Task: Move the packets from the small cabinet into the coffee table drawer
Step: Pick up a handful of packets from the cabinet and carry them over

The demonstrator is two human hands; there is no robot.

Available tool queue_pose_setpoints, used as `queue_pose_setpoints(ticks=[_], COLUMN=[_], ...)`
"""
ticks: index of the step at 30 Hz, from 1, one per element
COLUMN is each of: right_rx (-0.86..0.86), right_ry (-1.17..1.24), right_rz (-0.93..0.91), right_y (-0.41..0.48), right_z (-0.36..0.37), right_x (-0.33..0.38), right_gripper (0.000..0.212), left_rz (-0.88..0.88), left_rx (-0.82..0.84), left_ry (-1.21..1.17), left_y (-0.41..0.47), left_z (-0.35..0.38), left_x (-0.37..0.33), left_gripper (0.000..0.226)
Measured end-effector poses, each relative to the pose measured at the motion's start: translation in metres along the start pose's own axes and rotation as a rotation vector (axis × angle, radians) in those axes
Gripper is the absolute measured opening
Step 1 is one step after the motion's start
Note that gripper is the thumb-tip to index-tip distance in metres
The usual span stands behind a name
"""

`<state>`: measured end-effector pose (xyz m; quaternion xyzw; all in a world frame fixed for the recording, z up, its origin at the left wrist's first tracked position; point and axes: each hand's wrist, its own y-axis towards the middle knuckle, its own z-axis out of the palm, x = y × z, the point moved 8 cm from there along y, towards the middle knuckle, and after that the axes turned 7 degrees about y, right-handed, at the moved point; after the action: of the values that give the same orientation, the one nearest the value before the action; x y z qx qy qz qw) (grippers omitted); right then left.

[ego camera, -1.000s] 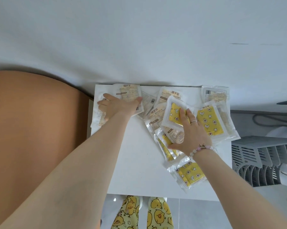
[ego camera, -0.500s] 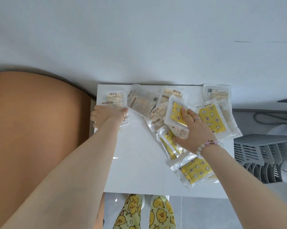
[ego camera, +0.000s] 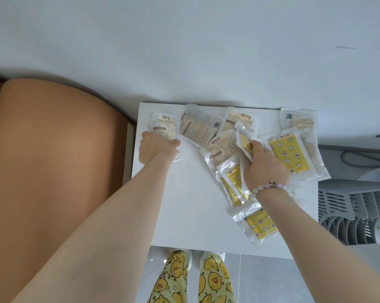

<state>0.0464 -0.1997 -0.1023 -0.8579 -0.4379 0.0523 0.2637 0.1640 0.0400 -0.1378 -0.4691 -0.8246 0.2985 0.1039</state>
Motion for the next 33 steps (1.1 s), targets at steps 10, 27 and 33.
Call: queue_pose_setpoints(ticks=[10,27,33], right_rx=[-0.097,0.111,0.052], right_ry=[0.199,1.338,1.525], right_rz=[0.183,0.521,0.487], right_y=[-0.009,-0.115,-0.145], right_z=[-0.016,-0.115,-0.164], right_x=[-0.015,-0.05,-0.076], right_gripper=[0.015,0.028,0.028], left_rz=[-0.067,0.297,0.562], left_rx=[0.129,0.276,0.452], left_ry=[-0.102,-0.015,-0.125], left_y=[-0.013,-0.153,-0.223], left_z=[0.009,-0.096,-0.116], left_x=[0.03,-0.016,-0.085], left_gripper=[0.077,0.07,0.037])
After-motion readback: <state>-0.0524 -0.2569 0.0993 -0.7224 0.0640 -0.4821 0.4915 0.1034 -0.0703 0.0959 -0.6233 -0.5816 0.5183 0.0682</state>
